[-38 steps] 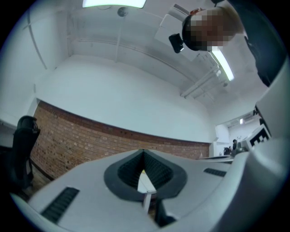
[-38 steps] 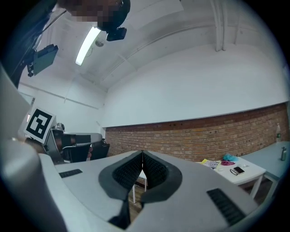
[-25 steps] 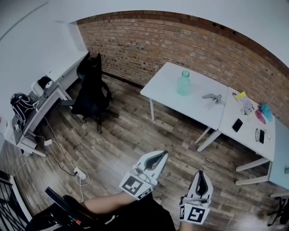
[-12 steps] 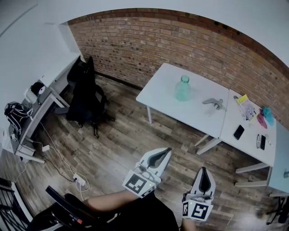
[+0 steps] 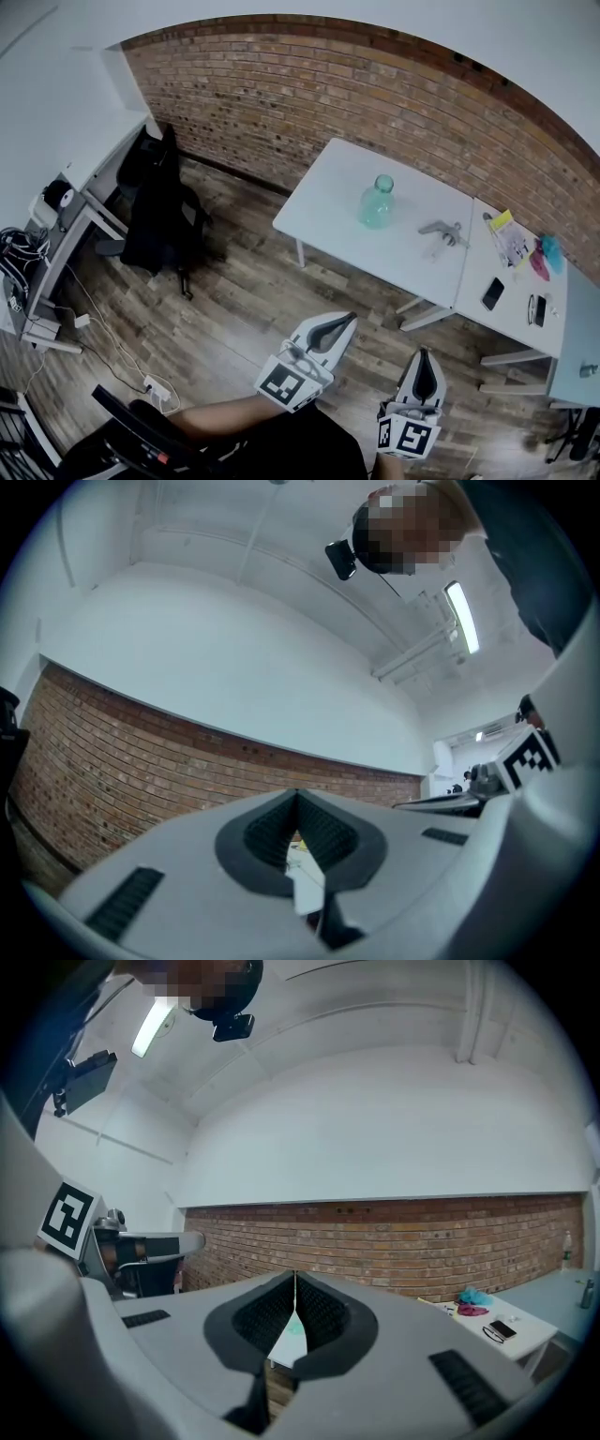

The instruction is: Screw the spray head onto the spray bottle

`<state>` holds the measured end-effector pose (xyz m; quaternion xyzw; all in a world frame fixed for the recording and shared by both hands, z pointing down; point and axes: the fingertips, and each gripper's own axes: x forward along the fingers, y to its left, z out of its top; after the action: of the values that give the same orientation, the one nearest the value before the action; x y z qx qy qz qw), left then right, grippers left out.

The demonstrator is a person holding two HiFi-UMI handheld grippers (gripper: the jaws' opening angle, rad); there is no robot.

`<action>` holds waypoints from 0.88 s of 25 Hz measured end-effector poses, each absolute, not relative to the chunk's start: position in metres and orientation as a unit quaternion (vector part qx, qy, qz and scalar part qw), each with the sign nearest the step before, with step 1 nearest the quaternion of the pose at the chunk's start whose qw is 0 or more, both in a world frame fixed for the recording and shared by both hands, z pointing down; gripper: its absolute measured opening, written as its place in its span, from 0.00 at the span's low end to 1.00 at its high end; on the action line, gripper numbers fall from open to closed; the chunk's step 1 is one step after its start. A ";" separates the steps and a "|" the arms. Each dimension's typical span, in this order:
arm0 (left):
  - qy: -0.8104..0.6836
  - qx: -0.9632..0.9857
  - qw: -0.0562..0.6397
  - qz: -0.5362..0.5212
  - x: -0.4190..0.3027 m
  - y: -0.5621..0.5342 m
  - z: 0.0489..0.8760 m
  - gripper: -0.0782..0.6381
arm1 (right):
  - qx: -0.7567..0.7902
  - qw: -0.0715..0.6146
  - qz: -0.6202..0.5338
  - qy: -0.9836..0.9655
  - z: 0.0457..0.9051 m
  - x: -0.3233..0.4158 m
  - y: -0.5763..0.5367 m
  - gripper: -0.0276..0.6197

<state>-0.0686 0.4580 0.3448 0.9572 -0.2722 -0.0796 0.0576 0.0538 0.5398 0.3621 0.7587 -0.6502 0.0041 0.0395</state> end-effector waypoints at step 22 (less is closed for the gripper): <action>-0.292 0.952 0.064 -0.060 -0.055 0.377 0.363 0.10 | 0.757 0.036 0.023 -0.652 0.373 0.082 0.458 0.05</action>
<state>-0.0548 0.3773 0.3627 0.9522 -0.2924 -0.0605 0.0641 0.0819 0.4583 0.3732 0.7569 -0.6521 0.0225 0.0361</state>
